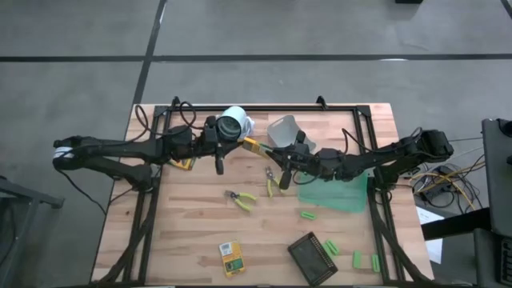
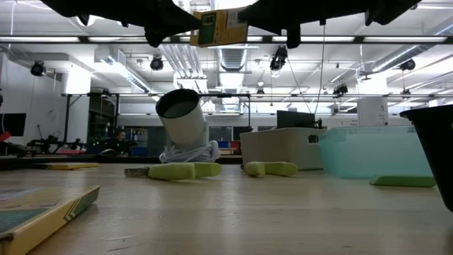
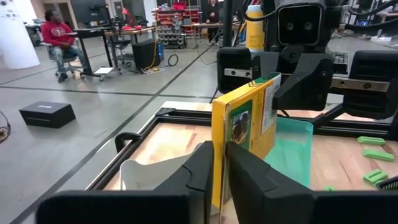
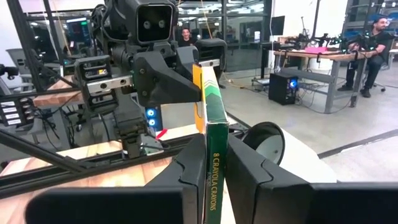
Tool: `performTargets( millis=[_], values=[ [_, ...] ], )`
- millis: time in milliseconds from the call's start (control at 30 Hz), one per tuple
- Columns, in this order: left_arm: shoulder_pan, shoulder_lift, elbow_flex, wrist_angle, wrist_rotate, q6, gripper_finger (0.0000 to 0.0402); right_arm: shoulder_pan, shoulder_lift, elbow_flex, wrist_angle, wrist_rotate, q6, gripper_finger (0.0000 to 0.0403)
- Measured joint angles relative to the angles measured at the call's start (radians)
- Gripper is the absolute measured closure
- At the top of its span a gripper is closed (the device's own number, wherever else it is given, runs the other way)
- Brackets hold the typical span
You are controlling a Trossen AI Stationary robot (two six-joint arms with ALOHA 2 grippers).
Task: Pick & Place School Supplies
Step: Put the yellow crayon box into the green bin
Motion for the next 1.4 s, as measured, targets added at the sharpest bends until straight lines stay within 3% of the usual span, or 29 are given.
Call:
performTargets(
  millis=[667,900,1133,1267,1400],
  values=[
    [0.000,0.000,0.000,0.000,-0.014,-0.011,0.0229,0.000,0.000,0.000,-0.002,0.000,-0.003,0.0365],
    [0.000,-0.019,0.000,-0.001,-0.015,0.008,0.0223,0.000,-0.002,0.000,-0.005,0.007,0.049,0.0365],
    [0.002,-0.098,0.001,-0.059,-0.091,0.045,0.0223,0.000,-0.030,-0.001,-0.015,0.011,0.037,0.0365],
    [0.002,-0.133,0.001,-0.114,-0.090,0.046,0.0223,0.005,-0.096,0.000,-0.141,0.067,0.101,0.0365],
    [0.002,-0.134,0.001,-0.124,-0.090,0.029,0.0223,0.021,-0.204,0.013,-0.406,0.121,0.240,0.0365]
  ],
)
